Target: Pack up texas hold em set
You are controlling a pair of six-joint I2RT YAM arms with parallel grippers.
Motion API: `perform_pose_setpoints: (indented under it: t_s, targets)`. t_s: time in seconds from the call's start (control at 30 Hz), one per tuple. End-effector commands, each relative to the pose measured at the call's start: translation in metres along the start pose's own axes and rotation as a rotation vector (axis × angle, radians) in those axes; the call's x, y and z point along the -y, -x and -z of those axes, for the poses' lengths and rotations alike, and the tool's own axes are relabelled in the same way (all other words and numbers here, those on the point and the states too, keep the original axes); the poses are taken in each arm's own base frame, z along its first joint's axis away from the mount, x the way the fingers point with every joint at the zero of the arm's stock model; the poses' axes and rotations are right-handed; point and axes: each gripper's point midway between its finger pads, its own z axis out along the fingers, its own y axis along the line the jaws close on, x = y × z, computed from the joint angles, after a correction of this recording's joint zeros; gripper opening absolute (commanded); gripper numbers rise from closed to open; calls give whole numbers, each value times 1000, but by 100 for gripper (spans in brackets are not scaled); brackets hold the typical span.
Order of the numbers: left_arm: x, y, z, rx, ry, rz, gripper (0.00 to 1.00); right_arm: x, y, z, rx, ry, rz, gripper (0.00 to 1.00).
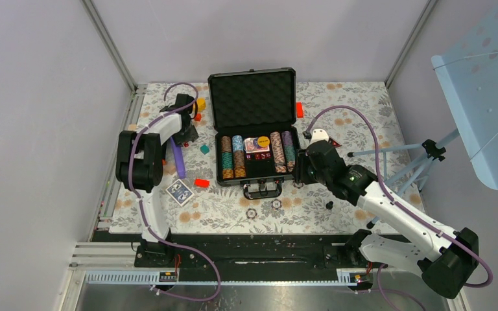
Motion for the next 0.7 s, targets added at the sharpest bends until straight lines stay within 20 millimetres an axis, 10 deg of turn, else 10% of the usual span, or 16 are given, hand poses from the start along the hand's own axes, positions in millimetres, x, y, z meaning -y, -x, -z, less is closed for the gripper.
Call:
perform_pose_setpoints:
  t_s: [0.0, 0.67]
  targets:
    - [4, 17, -1, 38, 5, 14, 45, 3, 0, -1, 4, -13, -14, 46]
    - [7, 19, -9, 32, 9, 7, 24, 4, -2, -1, -4, -18, -7, 47]
